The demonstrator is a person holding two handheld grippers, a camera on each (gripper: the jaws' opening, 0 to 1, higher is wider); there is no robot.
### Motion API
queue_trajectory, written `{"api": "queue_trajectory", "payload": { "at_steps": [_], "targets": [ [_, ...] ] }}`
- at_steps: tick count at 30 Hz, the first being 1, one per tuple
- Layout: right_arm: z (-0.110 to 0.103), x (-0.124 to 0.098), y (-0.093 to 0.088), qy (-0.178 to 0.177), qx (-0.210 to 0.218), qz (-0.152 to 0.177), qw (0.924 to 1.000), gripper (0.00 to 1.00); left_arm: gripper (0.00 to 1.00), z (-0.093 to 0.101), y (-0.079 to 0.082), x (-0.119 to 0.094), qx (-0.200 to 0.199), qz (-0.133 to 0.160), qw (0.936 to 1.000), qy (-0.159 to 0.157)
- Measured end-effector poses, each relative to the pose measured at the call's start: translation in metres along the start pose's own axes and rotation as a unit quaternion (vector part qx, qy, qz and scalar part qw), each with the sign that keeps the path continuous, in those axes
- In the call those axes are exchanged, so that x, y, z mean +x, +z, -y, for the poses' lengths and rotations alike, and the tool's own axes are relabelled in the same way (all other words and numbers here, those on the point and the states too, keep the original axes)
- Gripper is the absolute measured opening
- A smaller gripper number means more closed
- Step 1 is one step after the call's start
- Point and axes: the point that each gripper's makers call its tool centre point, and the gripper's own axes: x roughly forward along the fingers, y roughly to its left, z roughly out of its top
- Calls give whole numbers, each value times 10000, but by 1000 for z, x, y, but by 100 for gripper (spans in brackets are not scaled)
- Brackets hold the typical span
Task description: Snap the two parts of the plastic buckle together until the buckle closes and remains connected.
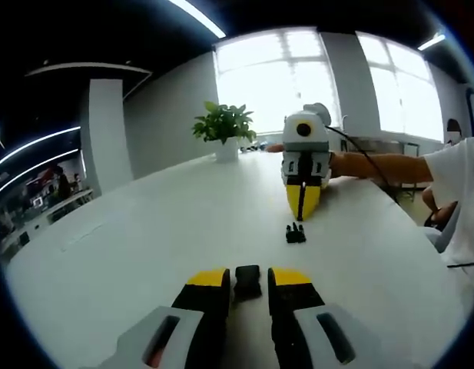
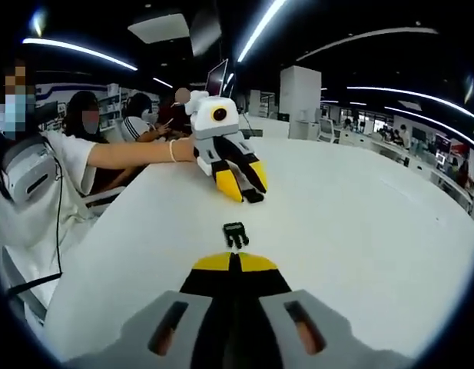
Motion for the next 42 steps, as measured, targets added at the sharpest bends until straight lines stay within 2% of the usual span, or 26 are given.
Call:
{"api": "queue_trajectory", "payload": {
  "at_steps": [5, 10, 14, 16, 18, 20, 22, 23, 24, 25, 26, 27, 29, 31, 32, 34, 36, 37, 40, 42],
  "targets": [
    [-3, 2, 2, -6, -110, -28, 9999, 3, 19, -1, 0, 1, 0, 1, 10000, 4],
    [10, 9, 3, -196, 14, -160, 9997, 23, 19, -2, 0, 2, 0, 6, 10000, 11],
    [15, 18, 6, -405, 74, -144, 9990, 31, 19, -2, -1, 3, 0, 6, 10000, 12],
    [13, 23, 7, -522, 341, -115, 9980, 36, 19, -3, -1, 3, -3, 8, 10000, 13],
    [10, 30, 10, -690, 436, -127, 9966, 42, 19, -3, -1, 4, 0, 9, 10000, 15],
    [15, 30, 9, -1223, 798, -197, 9891, 48, 19, -3, -1, 4, 4, 11, 10000, 22],
    [17, 31, 9, -1759, 1154, -168, 9775, 69, 19, -3, -1, 4, 12, 13, 10000, 25],
    [17, 30, 6, -1937, 1328, -254, 9717, 78, 19, -4, -1, 4, 9, 13, 10000, 25],
    [9, 30, 4, -2121, 1455, -310, 9659, 86, 19, -4, -1, 4, 11, 14, 10000, 27],
    [6, 31, 7, -2295, 1588, -228, 9600, 88, 19, -4, -1, 4, 12, 15, 10000, 29],
    [6, 31, 7, -2357, 1617, -227, 9580, 88, 19, -4, -1, 4, 12, 14, 10000, 29],
    [4, 31, 10, -2583, 1755, -134, 9499, 87, 19, -5, -1, 4, 14, 16, 10000, 33],
    [5, 31, 16, -2766, 1843, 46, 9431, 90, 19, -5, -1, 4, 20, 16, 10000, 39],
    [7, 30, 13, -3023, 1985, -62, 9323, 90, 19, -4, -1, 4, 22, 17, 10000, 41],
    [6, 29, 12, -3066, 1992, -76, 9307, 90, 19, -4, -1, 4, 23, 17, 10000, 41],
    [9, 26, 9, -3397, 2085, -119, 9170, 91, 19, -4, -1, 4, 23, 19, 10000, 40],
    [14, 22, 16, -3711, 1969, 44, 9074, 92, 19, -6, -1, 3, 11, 12, 10000, 72],
    [15, 20, 17, -3889, 1872, 1, 9021, 91, 19, -6, -1, 2, 8, 10, 10000, 81],
    [7, 21, 20, -4016, 1828, -57, 8974, 89, 19, -7, -1, 2, 3, 6, 10000, 85],
    [4, 22, 24, -4041, 1935, 84, 8940, 89, 19, -6, -1, 2, 10, 7, 10000, 80]
  ]
}}
